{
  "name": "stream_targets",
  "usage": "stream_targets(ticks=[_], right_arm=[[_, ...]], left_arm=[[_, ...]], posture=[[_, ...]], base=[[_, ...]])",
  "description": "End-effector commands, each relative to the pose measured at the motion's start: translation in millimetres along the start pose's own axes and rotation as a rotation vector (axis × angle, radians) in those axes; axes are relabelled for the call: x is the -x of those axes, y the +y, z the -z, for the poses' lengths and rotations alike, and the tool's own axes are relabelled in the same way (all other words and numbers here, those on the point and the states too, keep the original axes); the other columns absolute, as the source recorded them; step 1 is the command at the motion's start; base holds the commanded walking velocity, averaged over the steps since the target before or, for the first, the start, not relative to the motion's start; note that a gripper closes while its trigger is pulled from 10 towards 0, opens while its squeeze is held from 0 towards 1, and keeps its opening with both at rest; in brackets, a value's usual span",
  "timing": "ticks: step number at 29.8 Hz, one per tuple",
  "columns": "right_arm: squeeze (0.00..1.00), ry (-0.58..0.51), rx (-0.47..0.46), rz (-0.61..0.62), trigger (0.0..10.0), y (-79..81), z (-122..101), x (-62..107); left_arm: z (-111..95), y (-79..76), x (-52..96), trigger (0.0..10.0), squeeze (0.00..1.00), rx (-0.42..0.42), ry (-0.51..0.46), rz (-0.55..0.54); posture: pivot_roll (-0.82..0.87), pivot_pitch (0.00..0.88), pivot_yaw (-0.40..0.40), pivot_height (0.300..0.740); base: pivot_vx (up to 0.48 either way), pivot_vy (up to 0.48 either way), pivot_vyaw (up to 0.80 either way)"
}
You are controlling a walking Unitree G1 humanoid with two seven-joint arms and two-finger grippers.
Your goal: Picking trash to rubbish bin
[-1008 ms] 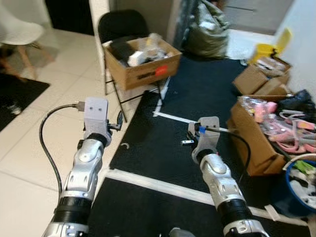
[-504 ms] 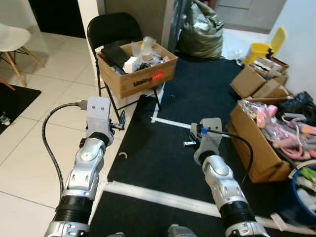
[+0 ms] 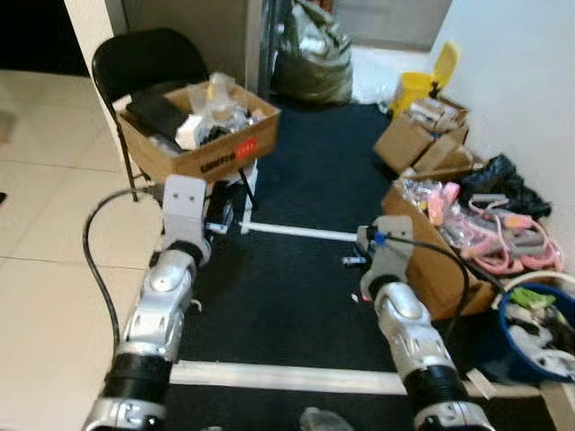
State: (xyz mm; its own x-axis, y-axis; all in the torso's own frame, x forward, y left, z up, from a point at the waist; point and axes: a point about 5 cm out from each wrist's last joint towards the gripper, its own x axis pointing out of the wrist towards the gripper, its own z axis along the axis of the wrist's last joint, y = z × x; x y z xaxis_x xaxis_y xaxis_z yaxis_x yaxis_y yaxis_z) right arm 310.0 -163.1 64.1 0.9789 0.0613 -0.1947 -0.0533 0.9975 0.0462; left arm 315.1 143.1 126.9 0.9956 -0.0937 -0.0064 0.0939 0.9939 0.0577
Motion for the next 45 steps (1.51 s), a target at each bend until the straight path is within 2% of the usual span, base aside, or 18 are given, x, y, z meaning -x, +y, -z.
stream_targets(ticks=[1,13,30,45], right_arm=[[0.0,0.023,0.001,0.004,10.0,-1.3,4,0.3],[0.0,0.029,0.001,0.031,10.0,-8.3,5,0.3],[0.0,0.038,0.009,0.064,10.0,-14.0,7,0.3],[0.0,0.055,0.016,0.083,10.0,-15.1,13,3.1]], left_arm=[[2,-1.3,0.6,10.0,0.0,-0.003,0.007,0.001],[2,-1.0,0.5,10.0,0.0,-0.003,0.006,0.003],[2,-0.3,0.4,10.0,0.0,-0.008,0.01,0.006],[3,0.5,1.4,10.0,0.0,-0.014,0.015,0.013]], posture=[[-0.07,0.0,-0.023,0.74],[-0.07,0.0,-0.019,0.74],[-0.06,0.0,-0.015,0.74],[-0.06,0.0,-0.008,0.74]], base=[[0.326,0.0,0.0],[0.322,0.0,-0.68],[0.323,0.0,0.0],[0.325,0.0,-0.8]])
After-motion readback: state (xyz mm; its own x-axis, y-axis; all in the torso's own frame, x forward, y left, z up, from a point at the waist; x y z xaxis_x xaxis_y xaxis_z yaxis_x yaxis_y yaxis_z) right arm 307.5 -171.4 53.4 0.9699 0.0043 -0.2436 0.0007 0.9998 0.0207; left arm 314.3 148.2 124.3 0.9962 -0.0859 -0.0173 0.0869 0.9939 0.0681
